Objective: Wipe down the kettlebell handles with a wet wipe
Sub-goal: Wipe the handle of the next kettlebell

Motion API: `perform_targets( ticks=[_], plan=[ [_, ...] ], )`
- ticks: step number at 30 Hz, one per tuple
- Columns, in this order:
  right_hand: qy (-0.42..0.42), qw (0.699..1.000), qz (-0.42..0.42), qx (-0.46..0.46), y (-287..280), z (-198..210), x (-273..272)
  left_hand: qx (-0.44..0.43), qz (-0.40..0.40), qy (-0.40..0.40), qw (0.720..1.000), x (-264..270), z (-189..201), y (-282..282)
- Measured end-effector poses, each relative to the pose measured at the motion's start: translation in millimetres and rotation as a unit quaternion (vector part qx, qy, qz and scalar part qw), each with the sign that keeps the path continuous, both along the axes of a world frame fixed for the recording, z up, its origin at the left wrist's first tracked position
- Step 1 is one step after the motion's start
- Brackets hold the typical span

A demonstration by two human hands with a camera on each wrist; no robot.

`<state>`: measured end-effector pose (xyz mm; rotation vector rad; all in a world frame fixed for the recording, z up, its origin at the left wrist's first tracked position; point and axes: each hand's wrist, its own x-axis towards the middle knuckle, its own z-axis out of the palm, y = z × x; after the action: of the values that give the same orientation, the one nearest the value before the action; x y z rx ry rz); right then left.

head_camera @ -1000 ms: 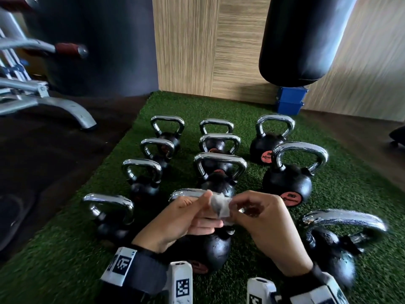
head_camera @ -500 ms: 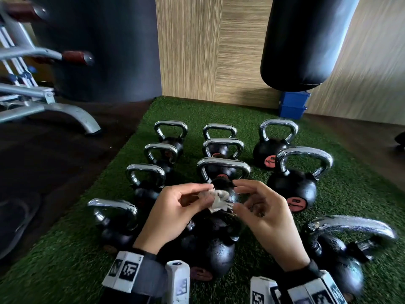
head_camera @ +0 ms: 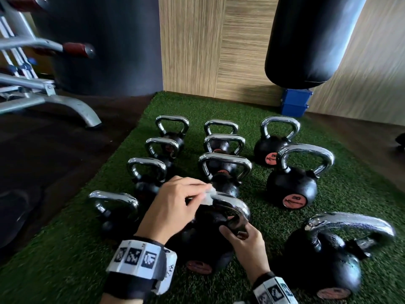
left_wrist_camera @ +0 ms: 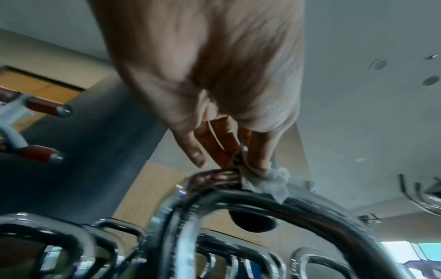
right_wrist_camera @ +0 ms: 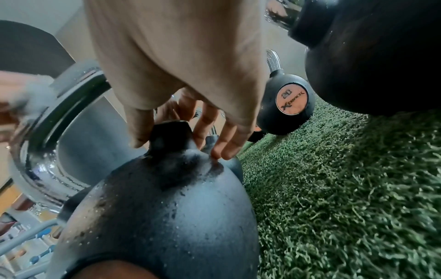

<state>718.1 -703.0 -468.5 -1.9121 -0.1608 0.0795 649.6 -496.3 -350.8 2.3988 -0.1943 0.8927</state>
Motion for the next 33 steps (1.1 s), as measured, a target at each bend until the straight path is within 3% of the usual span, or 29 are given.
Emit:
perform_targets(
  ticks=[6, 12, 17, 20, 24, 33],
  plan=[
    [-0.031, 0.998, -0.023, -0.042, 1.1, -2.2, -1.4, 0.004, 0.002, 0.013, 1.0, 1.2, -9.5, 23.9],
    [-0.037, 0.998, -0.014, -0.049, -2.1, 0.6, -1.2, -0.184, 0.017, 0.036, 0.982, -3.5, -35.0, 38.9],
    [-0.037, 0.998, -0.008, -0.042, -1.7, 3.2, -3.4, -0.223, 0.004, 0.008, 0.975, -2.7, -52.6, 38.6],
    [-0.04, 0.998, 0.0, -0.038, -2.0, 4.2, -3.4, -0.3, 0.007, -0.006, 0.954, 0.6, -69.8, 40.8],
    [-0.039, 0.998, -0.004, -0.041, -2.1, 6.1, -4.1, -0.426, 0.003, 0.023, 0.904, -0.2, -99.1, 41.2],
    [-0.026, 0.996, 0.012, -0.081, -6.4, 11.2, 9.2, -0.4, 0.102, -0.011, 0.911, -8.0, -138.1, 14.0]
  ],
)
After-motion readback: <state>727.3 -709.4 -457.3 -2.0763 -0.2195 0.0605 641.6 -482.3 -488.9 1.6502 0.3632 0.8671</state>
